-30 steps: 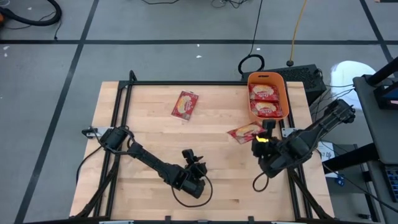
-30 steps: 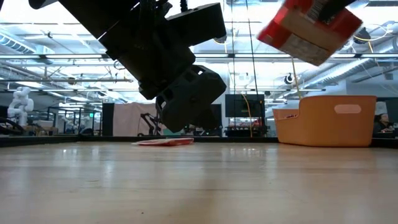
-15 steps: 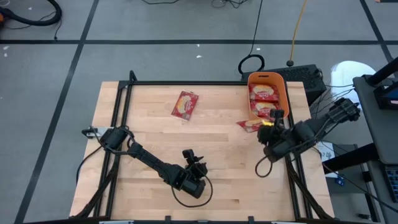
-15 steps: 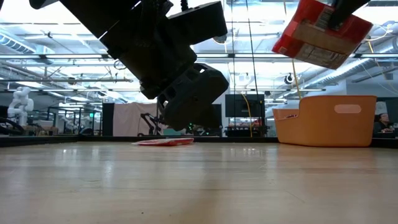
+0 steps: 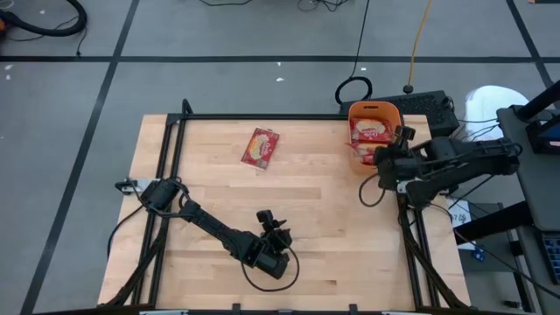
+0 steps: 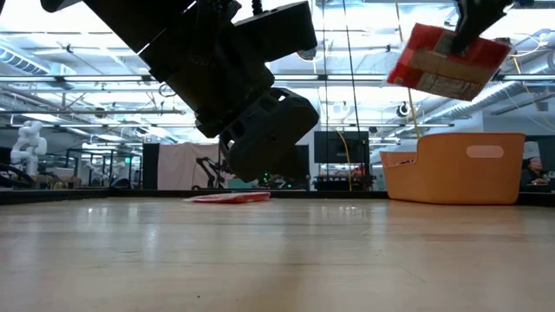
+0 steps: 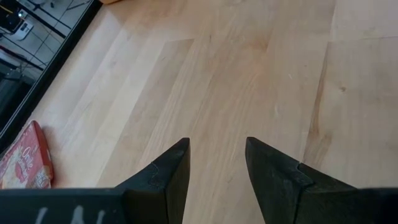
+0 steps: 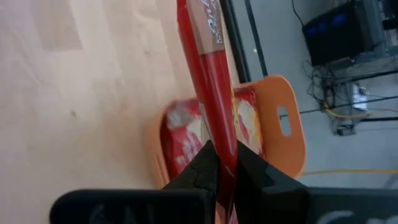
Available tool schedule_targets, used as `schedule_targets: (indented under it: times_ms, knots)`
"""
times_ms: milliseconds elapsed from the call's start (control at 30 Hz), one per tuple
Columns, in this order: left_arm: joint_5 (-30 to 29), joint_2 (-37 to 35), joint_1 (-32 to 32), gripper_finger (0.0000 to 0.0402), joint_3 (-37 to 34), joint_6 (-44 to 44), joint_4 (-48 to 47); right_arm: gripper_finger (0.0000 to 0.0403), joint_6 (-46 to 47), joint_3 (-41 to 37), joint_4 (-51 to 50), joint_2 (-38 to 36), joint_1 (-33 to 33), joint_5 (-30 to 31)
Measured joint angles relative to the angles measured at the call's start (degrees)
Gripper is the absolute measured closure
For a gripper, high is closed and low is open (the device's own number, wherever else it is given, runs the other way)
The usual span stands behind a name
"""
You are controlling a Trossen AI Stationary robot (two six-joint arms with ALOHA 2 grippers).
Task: Sort popcorn bags into baskets
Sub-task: Put the red popcorn bag into the orange container
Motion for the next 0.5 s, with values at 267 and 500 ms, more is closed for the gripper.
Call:
schedule_targets:
  times_ms: [267,500]
  knots:
    - [0.0,0.0,0.1,0.0243,0.0,0.0,0.0,0.0387,-5.7,-7.9,-0.1,-4.2,-5.8,-0.1]
    - [0.0,0.0,0.7,0.0243,0.0,0.0,0.3,0.0387,-10.2,-11.9,0.0,-5.2,-9.2,0.0]
